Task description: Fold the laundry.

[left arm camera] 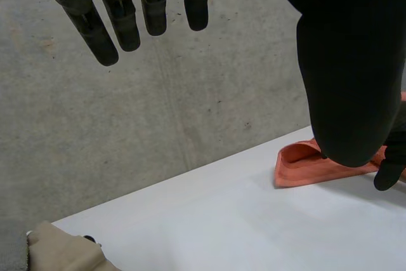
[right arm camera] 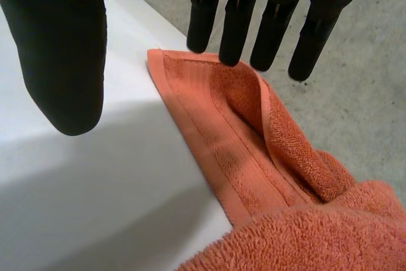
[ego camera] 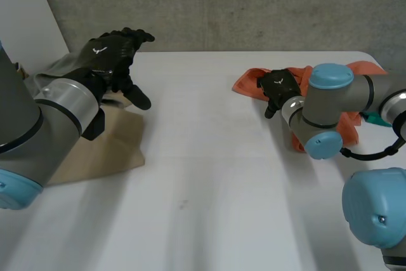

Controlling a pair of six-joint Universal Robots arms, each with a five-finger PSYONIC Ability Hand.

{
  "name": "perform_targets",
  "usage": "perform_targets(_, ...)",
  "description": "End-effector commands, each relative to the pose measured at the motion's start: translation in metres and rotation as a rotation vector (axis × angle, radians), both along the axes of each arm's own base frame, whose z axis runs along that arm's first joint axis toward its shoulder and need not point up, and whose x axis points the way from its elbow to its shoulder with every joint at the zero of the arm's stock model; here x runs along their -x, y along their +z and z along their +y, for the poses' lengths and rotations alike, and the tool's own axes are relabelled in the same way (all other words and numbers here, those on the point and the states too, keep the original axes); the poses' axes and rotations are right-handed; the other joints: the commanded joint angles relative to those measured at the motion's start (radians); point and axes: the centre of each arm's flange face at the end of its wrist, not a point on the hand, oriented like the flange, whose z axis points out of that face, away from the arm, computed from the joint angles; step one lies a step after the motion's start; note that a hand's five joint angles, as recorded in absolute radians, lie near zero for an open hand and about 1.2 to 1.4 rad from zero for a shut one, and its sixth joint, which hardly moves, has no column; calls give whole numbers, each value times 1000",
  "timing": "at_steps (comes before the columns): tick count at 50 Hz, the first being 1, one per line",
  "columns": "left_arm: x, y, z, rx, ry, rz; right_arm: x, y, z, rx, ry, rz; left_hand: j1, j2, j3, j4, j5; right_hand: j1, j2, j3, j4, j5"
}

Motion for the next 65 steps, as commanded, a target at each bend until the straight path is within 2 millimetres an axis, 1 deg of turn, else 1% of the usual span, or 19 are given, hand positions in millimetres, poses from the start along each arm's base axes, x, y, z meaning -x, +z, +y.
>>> perform_targets(1, 19, 0, 22, -2, -78, 5, -15, 41, 14, 112, 6, -68, 43, 53, 41, 59, 39, -101, -95, -94, -93, -71)
perform_targets(6, 18, 1, 21, -4, -84, 9, 6, 65, 12, 96, -132, -100, -4, 7, -5, 12, -7, -104, -98, -97, -96, -74)
perform_targets(8, 19, 1, 22, -4, -87, 9, 15, 68, 14, 55, -181, -96, -19, -8, -20, -2, -22, -113, -107, -105, -105, -82)
perform_targets(11, 18, 3, 22, -1, -89, 13, 42, 72, 19, -62, -291, -87, -52, -41, -53, -36, -55, -224, -218, -216, -216, -193)
perform_targets(16, 18, 4, 23, 4, -92, 13, 74, 63, 25, -229, -373, -101, -52, -41, -53, -36, -55, -268, -262, -261, -261, -238)
perform_targets(20, 19, 4, 24, 5, -94, 11, 87, 50, 28, -307, -363, -97, -52, -41, -53, -36, -55, -245, -239, -238, -237, -215)
perform_targets(28, 19, 3, 23, 4, -92, 13, 97, 22, 19, -316, -259, -47, -52, -41, -53, -36, -55, -66, -60, -59, -58, -36)
perform_targets(35, 19, 2, 22, 3, -91, 9, 104, 6, 4, -224, -247, 29, -52, -41, -53, -36, -55, -51, -45, -44, -43, -21)
perform_targets(42, 19, 1, 22, -1, -91, 6, 105, -4, -1, -212, -244, 52, -52, -41, -53, -36, -55, -34, -27, -26, -26, -3)
perform_targets(43, 19, 1, 23, -1, -92, 6, 106, -4, -3, -207, -247, 53, -52, -41, -53, -36, -55, 205, 211, 212, 213, 235)
perform_targets(45, 20, 0, 23, -2, -94, 5, 107, -3, -4, -202, -250, 50, -52, -41, -53, -36, -55, 877, 883, 884, 884, 907)
perform_targets(49, 20, 0, 23, -3, -94, 5, 109, 7, -2, -186, -289, 23, -52, -41, -53, -36, -55, 880, 886, 887, 888, 910)
perform_targets(50, 19, 0, 23, -2, -92, 5, 109, 10, 0, -182, -292, 9, -52, -41, -53, -36, -55, 880, 886, 887, 888, 910)
perform_targets(54, 20, 1, 22, 1, -92, 5, 105, 89, 15, -31, -239, -99, -52, -41, -53, -36, -55, 880, 886, 887, 888, 910)
perform_targets(55, 20, 1, 22, 1, -94, 5, 99, 125, 27, 36, -188, -138, -52, -41, -53, -36, -55, 880, 886, 887, 888, 910)
perform_targets(59, 23, 3, 22, 15, -100, 4, 93, 190, 55, 137, -72, -224, -52, -41, -53, -36, -55, 880, 886, 887, 888, 910)
perform_targets(62, 29, 1, 20, 27, -112, -10, 92, 214, 69, 157, -28, -255, -52, -41, -53, -36, -55, 880, 886, 887, 888, 910)
perform_targets(63, 34, -5, 16, 31, -120, -28, 92, 231, 79, 169, -9, -272, -52, -41, -53, -36, -55, 880, 886, 887, 888, 910)
perform_targets(65, 39, -10, 12, 40, -123, -40, 92, 244, 86, 178, 8, -282, -52, -41, -53, -36, -55, 880, 886, 887, 888, 910)
